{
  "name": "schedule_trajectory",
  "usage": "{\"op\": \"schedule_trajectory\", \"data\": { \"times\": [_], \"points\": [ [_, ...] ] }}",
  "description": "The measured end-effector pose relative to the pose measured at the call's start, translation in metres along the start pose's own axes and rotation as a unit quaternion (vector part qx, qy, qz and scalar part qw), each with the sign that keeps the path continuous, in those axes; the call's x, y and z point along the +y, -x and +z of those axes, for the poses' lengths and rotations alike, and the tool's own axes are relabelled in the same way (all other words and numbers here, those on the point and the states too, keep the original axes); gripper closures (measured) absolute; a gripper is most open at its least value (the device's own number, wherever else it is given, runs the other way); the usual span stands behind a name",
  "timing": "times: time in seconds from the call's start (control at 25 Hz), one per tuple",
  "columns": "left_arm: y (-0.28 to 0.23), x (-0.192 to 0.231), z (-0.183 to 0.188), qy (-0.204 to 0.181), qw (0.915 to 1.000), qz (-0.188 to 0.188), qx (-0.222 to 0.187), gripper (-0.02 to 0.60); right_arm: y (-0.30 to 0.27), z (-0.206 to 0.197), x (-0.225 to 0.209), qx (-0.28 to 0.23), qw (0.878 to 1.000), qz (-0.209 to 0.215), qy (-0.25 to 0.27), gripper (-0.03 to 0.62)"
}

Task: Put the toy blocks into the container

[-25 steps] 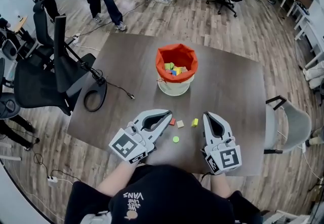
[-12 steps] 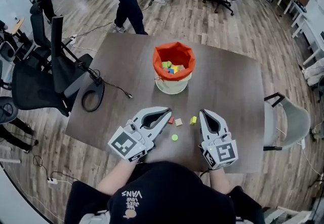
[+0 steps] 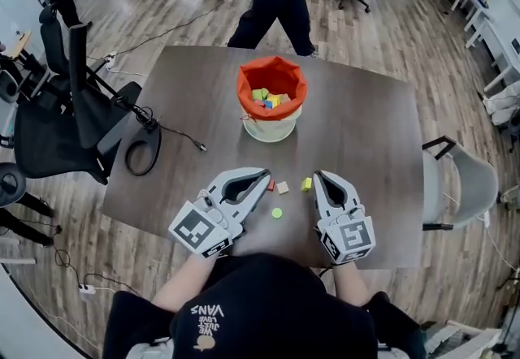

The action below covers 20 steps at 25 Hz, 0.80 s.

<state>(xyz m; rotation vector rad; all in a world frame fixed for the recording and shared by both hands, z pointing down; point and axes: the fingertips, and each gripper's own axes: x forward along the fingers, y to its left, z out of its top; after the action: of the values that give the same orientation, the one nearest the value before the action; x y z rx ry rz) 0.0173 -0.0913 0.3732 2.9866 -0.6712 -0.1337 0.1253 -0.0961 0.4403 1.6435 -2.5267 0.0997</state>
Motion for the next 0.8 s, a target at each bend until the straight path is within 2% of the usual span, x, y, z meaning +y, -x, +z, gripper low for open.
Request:
{"op": "schedule_trajectory", "data": {
  "times": [0.48,0.8],
  "points": [
    [-0.005,-0.003,-0.002,0.0,1.0,-0.006,0.003,0.571,-0.014,-0.063,-0.004,0.066,0.998,0.004,-0.025,0.576],
    [-0.005,-0.002,-0.005,0.006,0.9999,-0.006,0.005,0.571,-0.021,-0.101,-0.006,0.109,0.994,0.001,-0.022,0.576]
  ]
}}
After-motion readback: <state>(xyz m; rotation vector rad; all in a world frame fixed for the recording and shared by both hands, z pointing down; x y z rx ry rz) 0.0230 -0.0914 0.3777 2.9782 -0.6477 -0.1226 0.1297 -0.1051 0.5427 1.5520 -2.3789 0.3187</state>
